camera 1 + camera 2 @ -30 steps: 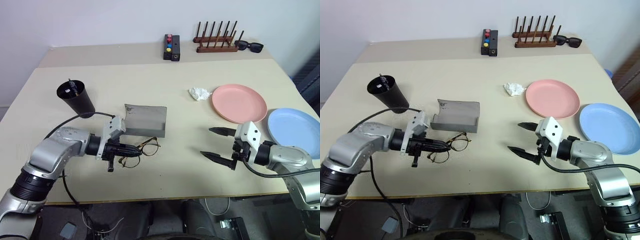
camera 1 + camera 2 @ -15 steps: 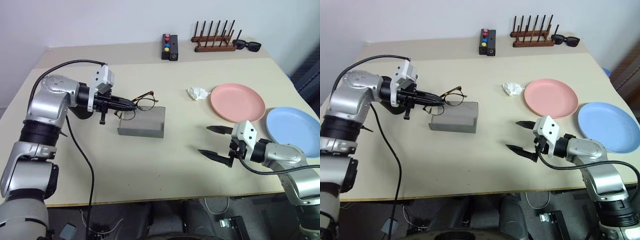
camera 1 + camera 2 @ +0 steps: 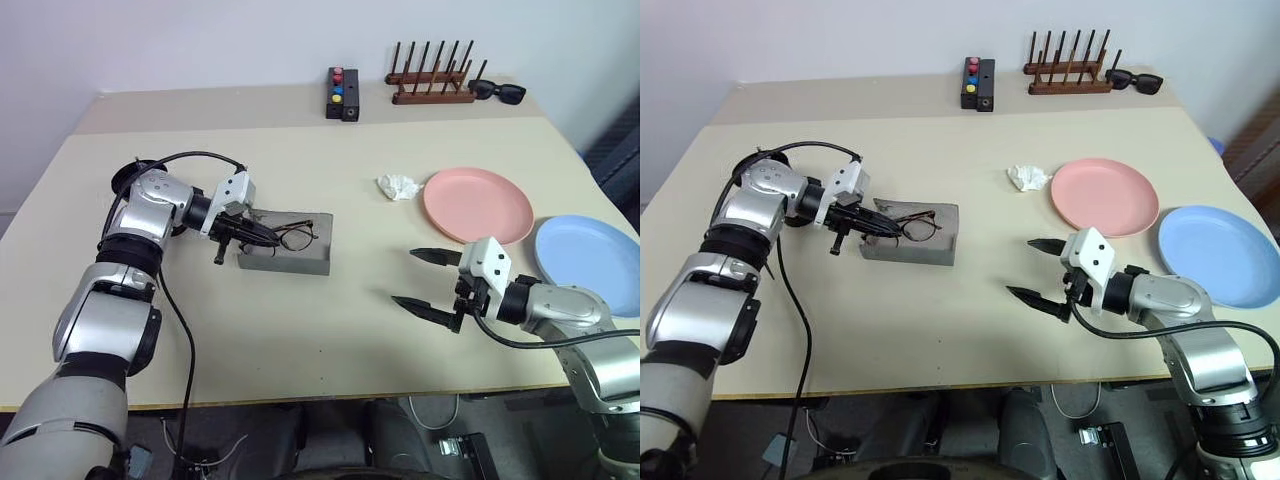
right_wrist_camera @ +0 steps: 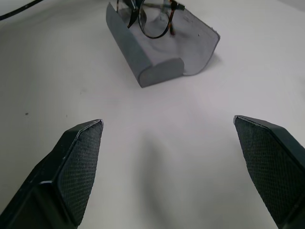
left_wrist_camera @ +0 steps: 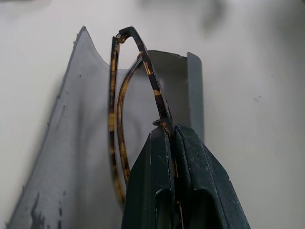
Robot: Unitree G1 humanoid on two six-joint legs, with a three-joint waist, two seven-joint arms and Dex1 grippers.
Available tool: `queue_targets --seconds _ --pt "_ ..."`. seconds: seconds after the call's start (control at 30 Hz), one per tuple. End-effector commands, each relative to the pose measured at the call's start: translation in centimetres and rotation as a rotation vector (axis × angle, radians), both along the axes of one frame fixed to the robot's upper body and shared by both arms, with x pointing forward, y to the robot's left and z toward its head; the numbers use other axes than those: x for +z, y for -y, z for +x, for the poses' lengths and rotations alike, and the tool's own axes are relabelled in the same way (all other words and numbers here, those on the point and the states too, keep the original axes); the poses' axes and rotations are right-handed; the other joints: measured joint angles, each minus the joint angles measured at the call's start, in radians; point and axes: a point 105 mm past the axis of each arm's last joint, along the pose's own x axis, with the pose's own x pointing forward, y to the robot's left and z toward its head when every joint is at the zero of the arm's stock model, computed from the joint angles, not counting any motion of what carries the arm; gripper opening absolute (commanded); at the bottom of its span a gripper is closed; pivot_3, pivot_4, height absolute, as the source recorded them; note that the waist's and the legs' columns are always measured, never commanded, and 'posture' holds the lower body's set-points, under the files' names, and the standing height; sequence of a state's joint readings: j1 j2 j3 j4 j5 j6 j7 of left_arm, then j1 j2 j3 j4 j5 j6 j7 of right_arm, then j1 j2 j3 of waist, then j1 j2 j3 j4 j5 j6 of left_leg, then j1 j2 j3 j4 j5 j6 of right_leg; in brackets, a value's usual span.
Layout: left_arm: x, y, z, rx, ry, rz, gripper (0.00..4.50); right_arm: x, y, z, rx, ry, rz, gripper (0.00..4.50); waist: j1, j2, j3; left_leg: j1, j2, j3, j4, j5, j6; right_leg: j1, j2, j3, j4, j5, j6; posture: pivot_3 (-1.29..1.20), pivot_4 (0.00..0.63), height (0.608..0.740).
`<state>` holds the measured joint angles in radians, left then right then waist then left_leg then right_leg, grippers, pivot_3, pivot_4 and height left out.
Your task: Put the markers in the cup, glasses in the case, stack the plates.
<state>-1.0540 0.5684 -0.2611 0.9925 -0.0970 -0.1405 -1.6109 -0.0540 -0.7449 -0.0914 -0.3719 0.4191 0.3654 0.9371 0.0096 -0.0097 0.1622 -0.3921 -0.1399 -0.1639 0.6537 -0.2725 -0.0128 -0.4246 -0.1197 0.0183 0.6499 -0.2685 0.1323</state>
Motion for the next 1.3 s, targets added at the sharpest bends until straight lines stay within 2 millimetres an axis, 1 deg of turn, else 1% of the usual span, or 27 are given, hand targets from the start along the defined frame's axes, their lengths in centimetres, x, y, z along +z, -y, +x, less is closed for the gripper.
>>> queue_targets --seconds 0.03,0.4,0.67,0.97,1.3 --pt "1.9 0.1 0.6 -0.008 0.066 -0.008 0.05 1.5 -0.1 -0.4 0.011 0.049 0.008 4.50 -0.001 0.000 0.000 0.000 0.000 0.000 0.000 0.000 0.000 0.000 0.000 0.000 0.000 0.000 0.000 0.00 0.150 0.740" --pt "0.6 0.3 0.3 -0.046 0.051 0.050 0.05 1.9 -0.7 -0.2 0.010 0.049 0.009 4.50 -0.005 0.000 0.000 0.000 0.000 0.000 0.000 0.000 0.000 0.000 0.000 0.000 0.000 0.000 0.000 0.00 0.150 0.740" --pt "0.5 0.8 0.1 -0.072 0.052 0.043 0.05 2.0 -0.8 -0.2 0.007 0.048 0.012 4.50 -0.006 0.000 0.000 0.000 0.000 0.000 0.001 0.000 0.000 0.000 0.000 0.000 0.001 0.000 0.000 0.00 0.150 0.740" --pt "0.0 1.2 -0.4 -0.116 0.046 0.069 0.05 1.3 -0.4 -0.4 0.001 0.045 0.012 4.50 -0.006 0.000 0.000 0.000 0.000 0.000 0.002 0.000 0.001 0.000 0.000 0.000 0.001 0.000 0.000 0.00 0.150 0.740" --pt "-0.3 1.0 -0.6 -0.119 0.026 0.086 0.05 1.3 -0.4 -0.5 -0.005 0.046 0.013 4.50 -0.005 0.000 0.000 -0.001 0.000 0.000 0.004 -0.001 0.001 0.000 0.000 0.000 0.002 0.000 0.001 0.00 0.150 0.740"
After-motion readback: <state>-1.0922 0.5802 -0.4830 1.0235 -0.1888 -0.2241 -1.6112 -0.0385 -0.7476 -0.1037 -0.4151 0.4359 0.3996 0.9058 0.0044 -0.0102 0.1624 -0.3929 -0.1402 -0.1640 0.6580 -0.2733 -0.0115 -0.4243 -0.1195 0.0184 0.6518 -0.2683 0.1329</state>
